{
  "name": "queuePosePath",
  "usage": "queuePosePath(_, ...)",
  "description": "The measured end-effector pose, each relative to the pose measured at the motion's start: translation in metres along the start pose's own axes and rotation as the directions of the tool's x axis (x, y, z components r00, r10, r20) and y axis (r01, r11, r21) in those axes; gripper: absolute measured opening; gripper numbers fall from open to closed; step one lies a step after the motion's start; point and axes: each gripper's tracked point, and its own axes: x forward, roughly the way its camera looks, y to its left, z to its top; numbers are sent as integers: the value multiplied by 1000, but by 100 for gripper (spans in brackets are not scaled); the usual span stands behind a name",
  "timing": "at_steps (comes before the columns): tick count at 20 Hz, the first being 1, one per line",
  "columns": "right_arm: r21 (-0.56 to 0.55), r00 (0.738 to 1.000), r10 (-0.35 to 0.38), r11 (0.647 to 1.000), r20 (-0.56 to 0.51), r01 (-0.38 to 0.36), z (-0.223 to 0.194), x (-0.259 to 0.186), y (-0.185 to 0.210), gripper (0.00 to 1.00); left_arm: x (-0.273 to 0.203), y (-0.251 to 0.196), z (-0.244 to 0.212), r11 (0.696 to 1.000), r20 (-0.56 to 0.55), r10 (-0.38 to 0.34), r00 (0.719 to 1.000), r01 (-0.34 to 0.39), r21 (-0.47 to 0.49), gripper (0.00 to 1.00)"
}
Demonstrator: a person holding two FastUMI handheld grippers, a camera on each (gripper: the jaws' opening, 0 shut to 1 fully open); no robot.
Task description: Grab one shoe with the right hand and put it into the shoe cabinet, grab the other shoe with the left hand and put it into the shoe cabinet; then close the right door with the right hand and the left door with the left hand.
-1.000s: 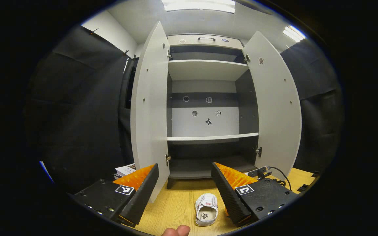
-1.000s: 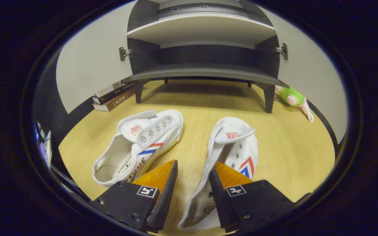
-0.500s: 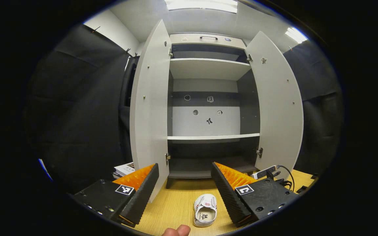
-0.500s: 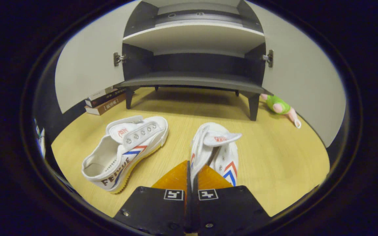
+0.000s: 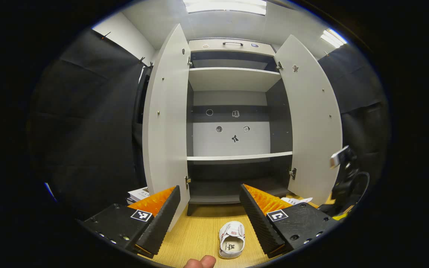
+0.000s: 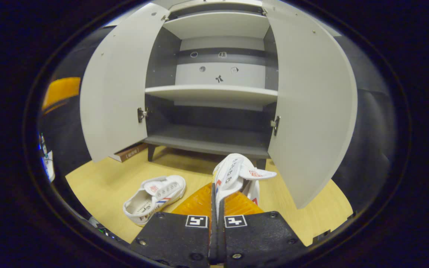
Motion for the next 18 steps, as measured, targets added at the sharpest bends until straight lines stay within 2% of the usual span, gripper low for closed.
queuePosePath(4,-27,994,38,999,100,-36,86,-15,6,3,1,-4,1,1000,4,-3,1000,3,1,96)
queuePosePath(7,-39,984,71,997,161,-66,157,-2,12,3,2,-8,1,1000,6,-13,1000,13,4,96)
queuePosePath(11,-33,982,64,998,178,-59,248,47,1,3,3,-15,-2,999,1,-30,1000,30,25,96)
queuePosePath(13,-53,983,23,999,182,-14,284,83,-13,4,5,-16,-3,999,1,-30,1000,30,35,96)
queuePosePath(15,-87,986,-23,995,165,38,308,125,-24,3,7,-19,-5,999,-7,-38,999,39,27,96)
queuePosePath(18,-75,996,-47,996,75,52,321,186,-31,3,11,-21,-5,998,-4,-50,999,50,42,96)
